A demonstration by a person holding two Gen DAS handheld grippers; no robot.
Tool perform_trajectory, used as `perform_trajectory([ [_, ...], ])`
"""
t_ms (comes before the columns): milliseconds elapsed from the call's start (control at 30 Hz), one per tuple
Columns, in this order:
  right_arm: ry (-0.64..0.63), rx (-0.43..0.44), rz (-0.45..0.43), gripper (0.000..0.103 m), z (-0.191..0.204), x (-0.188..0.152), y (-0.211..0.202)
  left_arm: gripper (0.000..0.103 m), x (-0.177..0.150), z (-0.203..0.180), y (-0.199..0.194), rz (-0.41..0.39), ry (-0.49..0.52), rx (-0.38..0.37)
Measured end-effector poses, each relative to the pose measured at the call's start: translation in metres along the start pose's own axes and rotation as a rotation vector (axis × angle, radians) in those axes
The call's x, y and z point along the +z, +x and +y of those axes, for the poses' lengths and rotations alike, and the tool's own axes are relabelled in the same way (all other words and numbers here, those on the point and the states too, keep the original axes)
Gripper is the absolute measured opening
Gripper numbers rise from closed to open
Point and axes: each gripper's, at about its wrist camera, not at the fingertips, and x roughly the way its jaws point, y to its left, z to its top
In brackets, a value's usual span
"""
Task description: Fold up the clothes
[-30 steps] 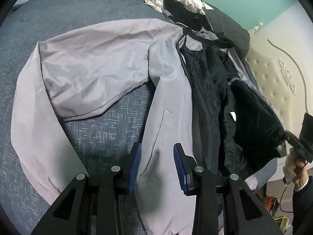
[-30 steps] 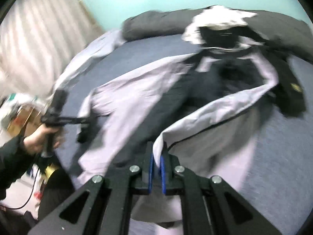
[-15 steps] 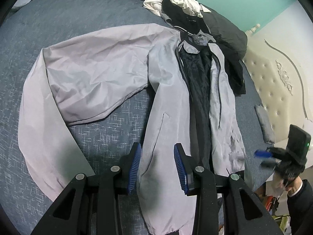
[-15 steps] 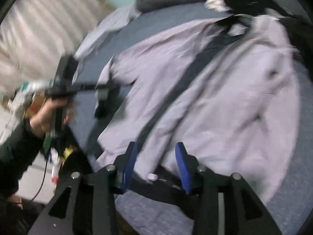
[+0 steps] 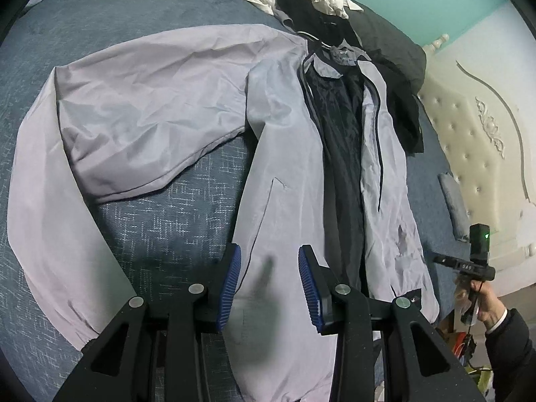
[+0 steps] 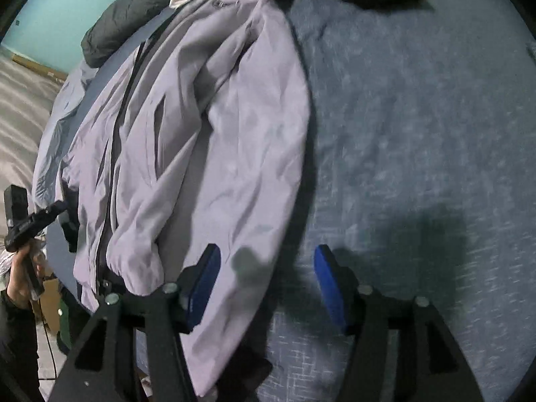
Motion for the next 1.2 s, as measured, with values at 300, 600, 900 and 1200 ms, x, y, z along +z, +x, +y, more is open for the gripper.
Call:
perform_trajectory([
  [300, -0.064, 0.007, -0.019, 0.004, 0.017, -0.003, 0.002, 0.040, -0.001, -0.004, -0.004, 0.006, 0.006, 0.015],
  [600, 0.039, -0.180, -0.193, 0.002, -0.061, 0.029, -0.088, 0.040, -0.001, -0.006, -0.004, 0.003, 0.005, 0.017],
  [900, 0.126, -0.066, -0.176, 0.048, -0.103, 0.019, -0.108, 0.040, -0.004, -0.006, -0.003, -0.008, -0.024, 0.002],
  [1200, -0.006, -0.058, -0.001, 0.049, -0.066, 0.000, -0.033, 0.040, -0.005, -0.011, -0.009, -0.032, -0.039, 0.000],
])
